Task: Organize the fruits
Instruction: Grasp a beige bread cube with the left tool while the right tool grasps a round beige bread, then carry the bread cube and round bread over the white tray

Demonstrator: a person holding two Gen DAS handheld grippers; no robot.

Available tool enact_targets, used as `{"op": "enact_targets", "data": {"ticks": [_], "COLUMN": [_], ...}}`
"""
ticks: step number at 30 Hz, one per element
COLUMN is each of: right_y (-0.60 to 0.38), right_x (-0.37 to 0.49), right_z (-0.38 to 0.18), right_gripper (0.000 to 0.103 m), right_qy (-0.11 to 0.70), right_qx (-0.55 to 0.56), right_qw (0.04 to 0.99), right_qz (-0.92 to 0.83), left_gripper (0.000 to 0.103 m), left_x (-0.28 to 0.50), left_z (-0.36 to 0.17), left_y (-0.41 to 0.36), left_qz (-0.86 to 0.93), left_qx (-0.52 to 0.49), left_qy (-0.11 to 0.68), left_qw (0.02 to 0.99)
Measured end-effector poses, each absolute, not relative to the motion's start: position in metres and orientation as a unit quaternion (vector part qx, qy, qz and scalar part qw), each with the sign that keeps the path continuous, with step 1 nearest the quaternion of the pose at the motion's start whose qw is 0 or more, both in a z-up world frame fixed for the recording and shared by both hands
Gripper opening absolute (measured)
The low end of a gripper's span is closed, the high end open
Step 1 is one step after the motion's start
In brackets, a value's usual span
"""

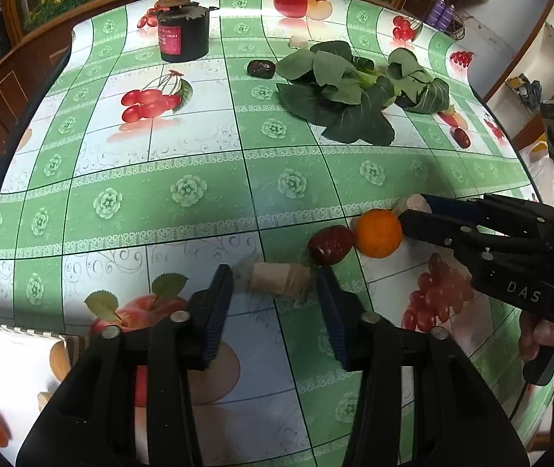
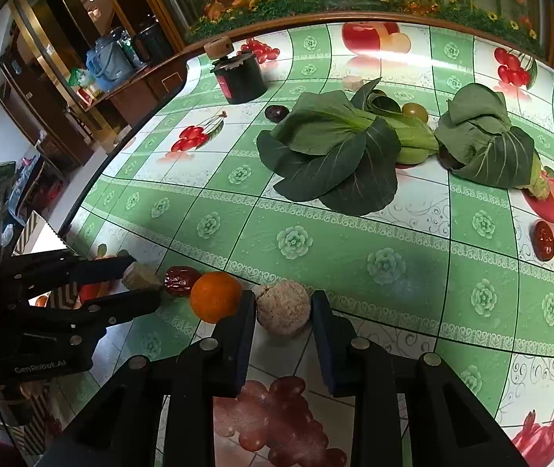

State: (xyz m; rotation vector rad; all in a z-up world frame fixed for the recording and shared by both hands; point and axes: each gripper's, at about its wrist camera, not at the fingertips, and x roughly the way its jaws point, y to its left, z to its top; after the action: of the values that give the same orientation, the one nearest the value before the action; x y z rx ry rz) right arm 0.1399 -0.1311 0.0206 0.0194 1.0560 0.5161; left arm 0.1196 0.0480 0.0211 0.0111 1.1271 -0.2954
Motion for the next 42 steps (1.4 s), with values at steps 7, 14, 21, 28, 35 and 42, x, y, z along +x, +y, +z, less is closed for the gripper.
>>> {"op": "enact_targets", "data": {"ticks": [7, 14, 21, 28, 35, 42], "right_y": [-0.133, -0.139, -0.129, -0.108, -0.078, -0.040], "right_x": [0.132, 0.111, 0.081, 0.047, 0.018, -0.006], "right_z": [0.022, 0.026, 0.034, 0.041, 0.048, 0.056], "right_gripper": [0.028, 0.028, 0.028, 0.028, 0.028, 0.028], "right_qy": [0.503, 0.510, 0.514, 0.516, 0.515, 0.512], "right_qx": [0.013, 0.027, 0.030, 0.032, 0.028, 0.010], "right_qw": [0.830, 0.826, 0.821, 0.815, 0.808, 0.800], "right_qz": [0.242, 0.239, 0.246, 0.263, 0.284, 0.311], "left_gripper": [0.030, 0.030, 0.030, 0.030, 0.030, 0.030], "left_x": [0.114, 0.094, 0.057, 0.022, -0.006, -0.029], "left_z": [0.021, 0.031, 0.042, 0.051, 0.059, 0.065], "left_y": [0.047, 0.051, 0.062, 0.082, 0.108, 0.141], "left_qz": [-0.133, -0.127, -0.110, -0.085, -0.060, -0.034], "left_qx": [0.014, 0.017, 0.007, 0.003, -0.002, 0.000], "left_qy": [0.535, 0.535, 0.539, 0.538, 0.532, 0.525], "left_qw": [0.834, 0.835, 0.835, 0.838, 0.845, 0.850]}}
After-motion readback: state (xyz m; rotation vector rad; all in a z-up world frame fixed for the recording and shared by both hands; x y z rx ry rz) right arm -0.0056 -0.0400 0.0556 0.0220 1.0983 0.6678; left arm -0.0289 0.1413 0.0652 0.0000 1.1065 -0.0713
